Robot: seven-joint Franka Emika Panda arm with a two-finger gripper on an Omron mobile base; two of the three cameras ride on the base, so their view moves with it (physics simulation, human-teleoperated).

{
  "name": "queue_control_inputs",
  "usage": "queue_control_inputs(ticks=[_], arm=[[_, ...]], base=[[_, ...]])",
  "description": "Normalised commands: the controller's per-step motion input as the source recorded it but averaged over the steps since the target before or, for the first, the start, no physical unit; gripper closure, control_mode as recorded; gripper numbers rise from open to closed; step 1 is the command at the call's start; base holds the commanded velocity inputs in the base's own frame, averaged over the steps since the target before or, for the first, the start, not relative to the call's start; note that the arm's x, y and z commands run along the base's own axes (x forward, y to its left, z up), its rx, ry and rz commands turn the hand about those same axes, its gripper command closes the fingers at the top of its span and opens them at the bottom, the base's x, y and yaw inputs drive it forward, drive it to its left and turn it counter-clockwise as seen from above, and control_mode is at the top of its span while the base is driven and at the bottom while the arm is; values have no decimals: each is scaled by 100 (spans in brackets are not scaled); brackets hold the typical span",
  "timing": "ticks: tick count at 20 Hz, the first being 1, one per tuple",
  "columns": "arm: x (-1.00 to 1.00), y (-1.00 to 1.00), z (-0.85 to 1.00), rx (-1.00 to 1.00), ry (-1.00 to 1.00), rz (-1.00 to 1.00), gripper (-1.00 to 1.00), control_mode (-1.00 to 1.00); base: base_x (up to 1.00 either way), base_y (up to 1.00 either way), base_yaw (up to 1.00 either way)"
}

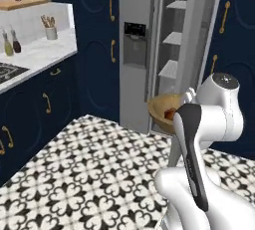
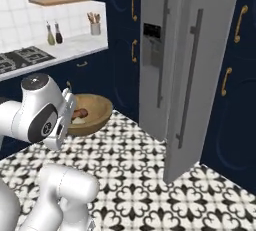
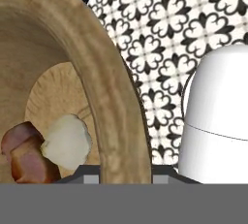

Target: Pick the chicken drumstick and garlic from their plates and place them in the bowl. Then put the bowl in the fridge.

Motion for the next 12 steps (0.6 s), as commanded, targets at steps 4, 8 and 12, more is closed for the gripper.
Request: queue_control_inputs(ticks=[4,8,12], arm=[[0,0,0,0,0,0,100,100],[0,0,0,0,0,0,100,100],[0,0,0,0,0,0,100,100]], base=[[100,83,-57],[100,84,-57],[100,91,-55]])
